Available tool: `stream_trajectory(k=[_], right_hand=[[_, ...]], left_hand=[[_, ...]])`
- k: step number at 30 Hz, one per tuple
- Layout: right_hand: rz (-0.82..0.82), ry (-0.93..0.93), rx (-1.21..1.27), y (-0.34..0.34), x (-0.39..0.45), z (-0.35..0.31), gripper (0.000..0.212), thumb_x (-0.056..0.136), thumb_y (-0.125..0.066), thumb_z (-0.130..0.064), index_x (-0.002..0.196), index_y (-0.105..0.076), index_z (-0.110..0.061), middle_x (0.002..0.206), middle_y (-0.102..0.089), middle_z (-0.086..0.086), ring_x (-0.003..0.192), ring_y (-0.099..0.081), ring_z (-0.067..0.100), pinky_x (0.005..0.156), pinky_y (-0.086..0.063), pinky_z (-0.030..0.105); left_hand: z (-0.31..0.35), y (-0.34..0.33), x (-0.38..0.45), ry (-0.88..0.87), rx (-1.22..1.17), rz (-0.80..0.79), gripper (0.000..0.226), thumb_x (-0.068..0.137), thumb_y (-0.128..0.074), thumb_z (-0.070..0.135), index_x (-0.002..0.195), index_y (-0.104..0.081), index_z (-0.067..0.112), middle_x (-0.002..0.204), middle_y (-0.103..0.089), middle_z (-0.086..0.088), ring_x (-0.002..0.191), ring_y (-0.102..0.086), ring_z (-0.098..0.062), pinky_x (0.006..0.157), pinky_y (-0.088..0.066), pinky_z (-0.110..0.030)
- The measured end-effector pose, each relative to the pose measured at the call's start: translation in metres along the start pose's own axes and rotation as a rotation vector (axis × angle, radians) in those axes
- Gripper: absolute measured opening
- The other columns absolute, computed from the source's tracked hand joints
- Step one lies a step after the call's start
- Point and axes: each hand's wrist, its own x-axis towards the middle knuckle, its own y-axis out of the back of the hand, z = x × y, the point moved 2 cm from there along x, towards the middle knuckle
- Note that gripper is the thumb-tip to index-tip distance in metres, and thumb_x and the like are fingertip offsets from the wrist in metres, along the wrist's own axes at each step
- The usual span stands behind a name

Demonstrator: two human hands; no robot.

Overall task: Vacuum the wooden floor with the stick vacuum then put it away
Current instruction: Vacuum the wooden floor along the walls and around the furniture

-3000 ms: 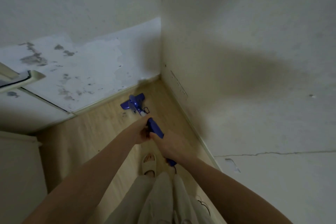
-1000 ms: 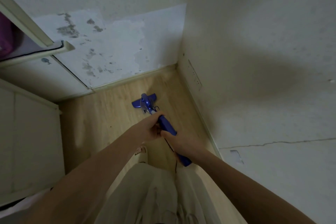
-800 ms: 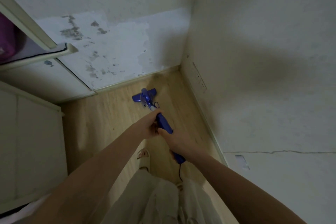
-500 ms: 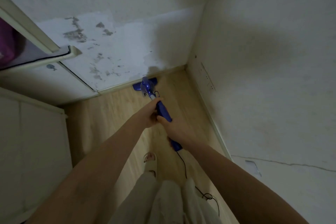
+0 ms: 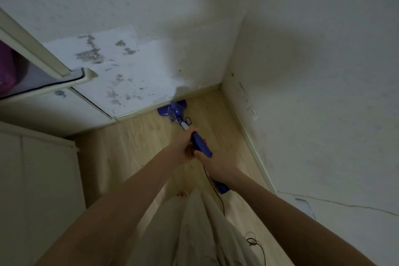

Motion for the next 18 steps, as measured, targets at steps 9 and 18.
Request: stream_trajectory(k=[9,18], right_hand=[[-0.086,-0.118,0.05,0.022,-0.016,-0.016,0.039,0.095,-0.049,-0.054,0.086,-0.048,-0.017,0.06,-0.053,0.002,0.042,-0.048,0.012,0.041,-0.045,0.02],[-0.041,-0.082,0.052,0.018,0.003,-0.032,0.043,0.094,-0.05,-0.055,0.086,-0.049,-0.013,0.061,-0.055,0.004,0.042,-0.05,0.015,0.045,-0.047,0.025]], left_hand=[[0.009,0.003,0.007,0.065,0.189,-0.08,0.03,0.087,-0.064,0.036,0.098,-0.051,0.011,0.078,-0.057,-0.005,0.065,-0.058,-0.016,0.056,-0.052,-0.025],[0.03,0.004,0.017,0.027,0.13,-0.054,0.029,0.086,-0.065,0.032,0.102,-0.054,0.011,0.089,-0.061,-0.007,0.079,-0.06,-0.019,0.08,-0.052,-0.033]])
